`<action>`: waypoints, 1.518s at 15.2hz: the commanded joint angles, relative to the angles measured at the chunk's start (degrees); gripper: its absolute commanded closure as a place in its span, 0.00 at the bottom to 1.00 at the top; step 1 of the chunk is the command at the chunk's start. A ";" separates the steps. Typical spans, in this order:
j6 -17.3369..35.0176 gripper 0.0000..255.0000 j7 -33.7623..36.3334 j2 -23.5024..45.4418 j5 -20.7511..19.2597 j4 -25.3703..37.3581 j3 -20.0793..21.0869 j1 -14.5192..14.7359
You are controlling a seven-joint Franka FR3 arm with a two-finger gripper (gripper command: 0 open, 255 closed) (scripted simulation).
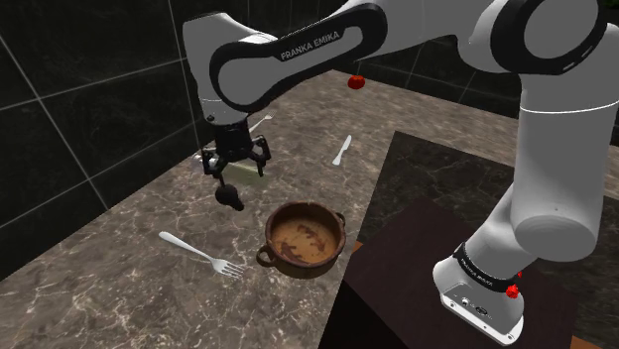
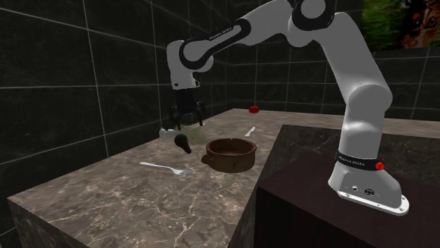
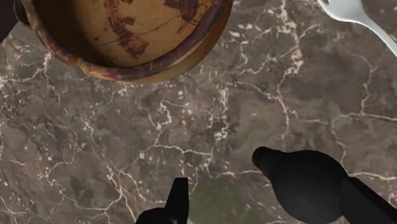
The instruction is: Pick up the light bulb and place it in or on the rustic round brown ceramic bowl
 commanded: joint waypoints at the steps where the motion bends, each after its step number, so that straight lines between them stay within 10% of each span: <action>1: 0.42 0.00 1.09 2.36 -0.54 1.41 -0.39 0.90; 16: 5.06 0.00 1.19 3.29 -0.60 -2.11 -2.02 1.90; 17: 5.06 1.00 1.19 3.29 -0.60 -2.11 -2.02 1.90; 23: 5.06 1.00 1.19 3.29 -0.60 -2.11 -2.02 1.90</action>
